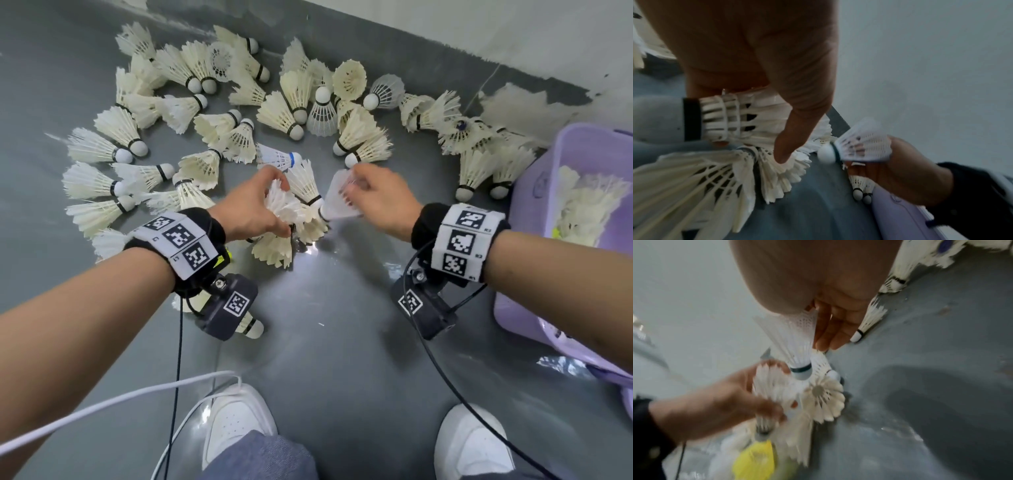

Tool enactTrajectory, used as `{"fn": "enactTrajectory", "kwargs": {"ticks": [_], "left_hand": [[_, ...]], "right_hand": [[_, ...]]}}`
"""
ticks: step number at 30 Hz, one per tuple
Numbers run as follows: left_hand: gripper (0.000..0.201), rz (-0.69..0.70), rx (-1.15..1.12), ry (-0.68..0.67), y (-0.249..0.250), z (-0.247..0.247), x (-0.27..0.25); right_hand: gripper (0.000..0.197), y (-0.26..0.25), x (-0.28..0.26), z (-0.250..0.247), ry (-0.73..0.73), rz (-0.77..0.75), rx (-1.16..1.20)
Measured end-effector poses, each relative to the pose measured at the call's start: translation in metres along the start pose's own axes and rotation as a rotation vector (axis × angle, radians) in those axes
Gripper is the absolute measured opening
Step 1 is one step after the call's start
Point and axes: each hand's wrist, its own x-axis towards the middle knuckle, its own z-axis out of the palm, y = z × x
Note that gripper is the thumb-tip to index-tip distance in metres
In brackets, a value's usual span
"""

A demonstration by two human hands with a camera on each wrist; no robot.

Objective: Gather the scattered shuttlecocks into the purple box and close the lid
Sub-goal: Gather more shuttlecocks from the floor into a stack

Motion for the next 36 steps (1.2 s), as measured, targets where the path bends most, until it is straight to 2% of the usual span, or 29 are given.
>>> {"fn": "enactTrajectory", "kwargs": {"ticks": [2, 5, 7, 11, 15, 17, 19, 22, 25, 29, 32, 36], "left_hand": [[0.063, 0.016, 0.016, -0.049, 0.009, 0.003, -0.001], [0.071, 0.044, 0.016, -0.082, 0.023, 0.01, -0.002], [0.086, 0.092, -0.026, -0.103, 0.034, 0.015, -0.003], [0.102, 0.211, -0.101, -0.12, 0.048, 0.024, 0.001], [0.089, 0.235, -0.116, -0.095, 0.04, 0.026, 0.002], [0.077, 0.181, -0.143, -0.062, 0.035, 0.022, 0.002], [0.076, 0.116, -0.144, -0.003, 0.03, 0.014, 0.002], [0.077, 0.069, -0.152, 0.092, 0.018, -0.001, 0.004], [0.079, 0.01, -0.197, 0.154, 0.002, -0.011, 0.006], [0.08, -0.036, -0.202, 0.168, -0.011, -0.013, 0.005], [0.077, -0.038, -0.211, 0.172, -0.012, -0.011, 0.005], [0.078, -0.027, -0.198, 0.129, -0.005, -0.008, 0.007]], "right_hand": [[0.006, -0.004, 0.004, -0.012, 0.096, 0.073, 0.228], [0.008, -0.007, 0.006, -0.017, 0.101, 0.086, 0.323], [0.01, -0.008, 0.002, -0.01, 0.076, 0.028, 0.266], [0.032, -0.01, -0.006, -0.002, 0.079, -0.052, -0.018], [0.025, -0.016, -0.004, -0.003, 0.064, -0.089, -0.09], [0.029, -0.016, -0.002, 0.001, 0.077, -0.021, -0.054], [0.033, -0.011, 0.002, 0.006, 0.084, 0.076, 0.009], [0.049, -0.004, 0.004, 0.012, -0.071, 0.182, 0.039], [0.059, -0.005, 0.001, 0.024, -0.246, 0.195, 0.055], [0.051, -0.005, 0.0, 0.033, -0.31, 0.161, -0.04], [0.035, -0.004, 0.001, 0.026, -0.177, 0.135, 0.039], [0.019, -0.01, 0.005, 0.001, 0.194, 0.047, 0.149]]}}
